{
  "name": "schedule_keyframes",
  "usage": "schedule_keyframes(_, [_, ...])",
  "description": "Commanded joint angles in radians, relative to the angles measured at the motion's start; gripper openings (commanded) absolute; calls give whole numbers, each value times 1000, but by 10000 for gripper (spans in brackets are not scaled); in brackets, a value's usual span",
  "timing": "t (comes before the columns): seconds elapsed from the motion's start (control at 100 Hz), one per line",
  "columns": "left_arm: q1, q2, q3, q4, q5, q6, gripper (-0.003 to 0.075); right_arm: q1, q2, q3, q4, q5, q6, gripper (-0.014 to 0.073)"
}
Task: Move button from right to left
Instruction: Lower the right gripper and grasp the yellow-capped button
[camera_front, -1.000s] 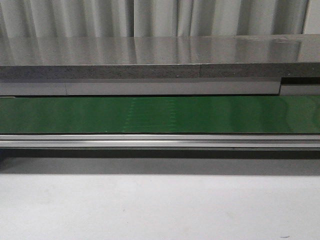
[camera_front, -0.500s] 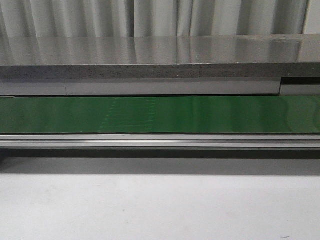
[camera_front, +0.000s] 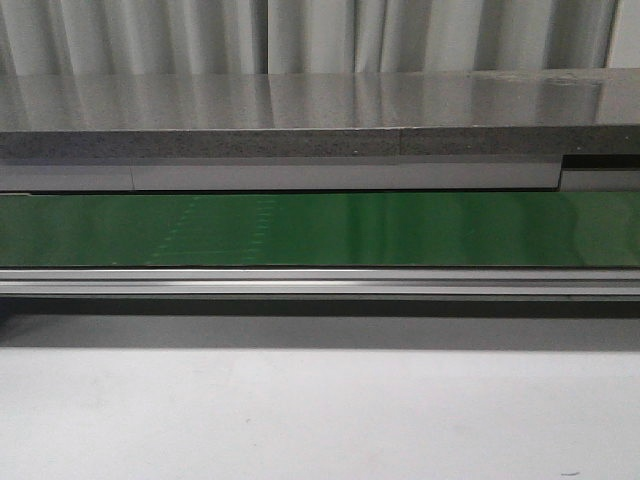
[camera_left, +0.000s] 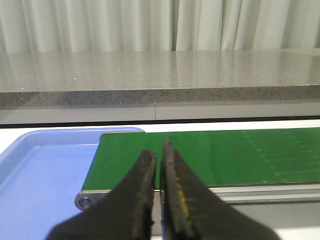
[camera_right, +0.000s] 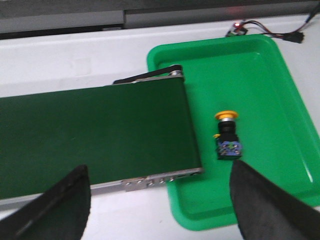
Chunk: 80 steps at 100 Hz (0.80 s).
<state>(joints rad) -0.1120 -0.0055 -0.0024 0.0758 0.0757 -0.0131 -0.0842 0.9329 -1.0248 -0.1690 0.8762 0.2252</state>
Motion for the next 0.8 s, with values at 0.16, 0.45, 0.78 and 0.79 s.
schedule_keyframes(0.16, [-2, -35, 40, -8, -87, -2, 5, -176, 225, -113, -52, -99, -36, 542])
schedule_keyframes(0.45, [-2, -35, 40, -8, -87, -2, 5, -301, 492, -118, -52, -256, -59, 542])
schedule_keyframes(0.78, [-2, -35, 40, -8, -87, -2, 5, -324, 691, -118, -52, -366, -101, 542])
schedule_keyframes(0.79, [-2, -35, 40, -8, -87, -2, 5, -327, 696, -118, -52, -369, -101, 542])
